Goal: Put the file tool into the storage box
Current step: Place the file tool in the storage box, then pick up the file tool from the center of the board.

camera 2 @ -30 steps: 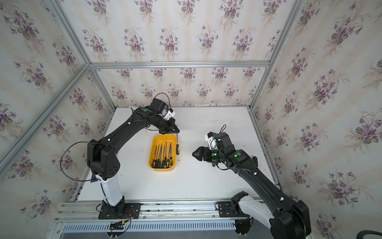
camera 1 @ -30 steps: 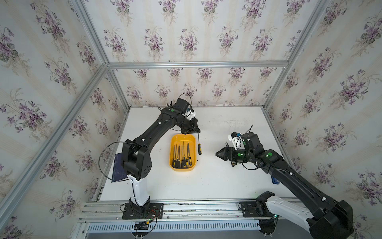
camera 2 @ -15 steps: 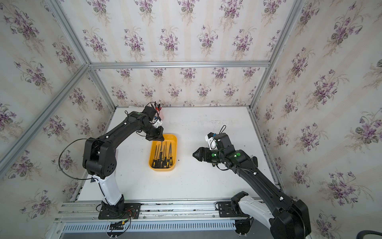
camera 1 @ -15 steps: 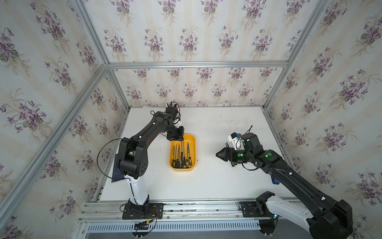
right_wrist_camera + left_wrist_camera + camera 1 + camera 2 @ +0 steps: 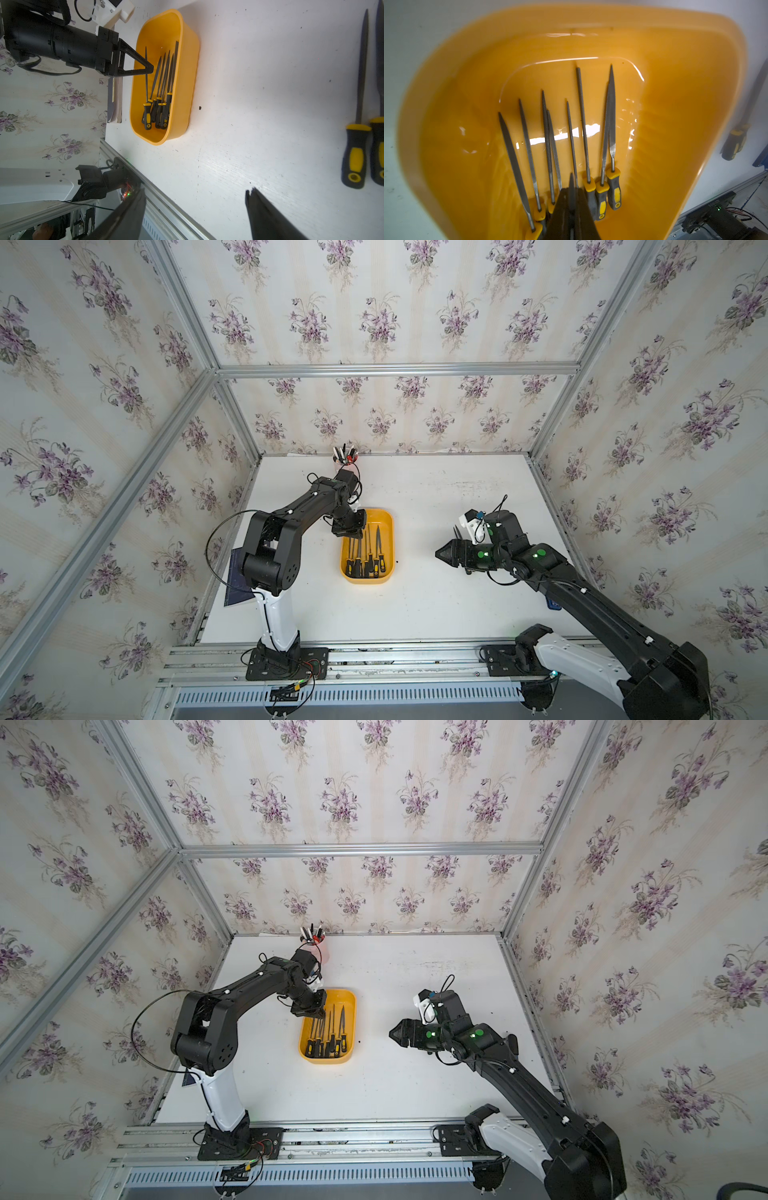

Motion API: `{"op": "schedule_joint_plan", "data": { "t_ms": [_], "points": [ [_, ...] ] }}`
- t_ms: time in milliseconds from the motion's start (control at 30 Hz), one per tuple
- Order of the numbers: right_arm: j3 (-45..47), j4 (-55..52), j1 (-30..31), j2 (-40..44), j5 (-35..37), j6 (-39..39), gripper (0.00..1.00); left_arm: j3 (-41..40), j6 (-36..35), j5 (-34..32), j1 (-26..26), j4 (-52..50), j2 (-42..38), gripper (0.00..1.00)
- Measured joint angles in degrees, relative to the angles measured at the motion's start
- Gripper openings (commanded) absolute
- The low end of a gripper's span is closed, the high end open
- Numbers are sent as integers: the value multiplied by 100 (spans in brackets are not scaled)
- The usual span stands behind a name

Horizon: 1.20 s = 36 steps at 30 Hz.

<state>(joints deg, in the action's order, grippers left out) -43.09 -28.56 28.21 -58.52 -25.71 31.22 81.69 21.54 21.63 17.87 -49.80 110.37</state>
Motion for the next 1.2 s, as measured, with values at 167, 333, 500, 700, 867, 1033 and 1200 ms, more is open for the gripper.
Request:
{"op": "schedule_joint_plan", "data": {
  "t_ms": [167,333,500,700,867,1033,1200],
  "points": [
    [20,2,0,-4,105,-15,81,-74,42,-50,4,111,81,1],
    [76,-22,-2,-2,275,-17,81,-221,44,-175,11,221,133,16],
    [96,-258,-39,-4,649,-37,81,-260,68,-223,11,234,81,32],
    [76,-675,-310,-195,1360,-35,81,-166,151,-295,11,201,-168,44],
    [-37,-1019,-380,-680,1832,-122,74,153,262,-299,11,107,-505,48],
    [-203,-1222,-385,-1346,2267,-140,67,649,358,-208,20,-46,-905,51],
    [-455,-1329,-428,-1947,2662,-118,60,1080,444,39,136,-155,-1200,52]
  ]
}}
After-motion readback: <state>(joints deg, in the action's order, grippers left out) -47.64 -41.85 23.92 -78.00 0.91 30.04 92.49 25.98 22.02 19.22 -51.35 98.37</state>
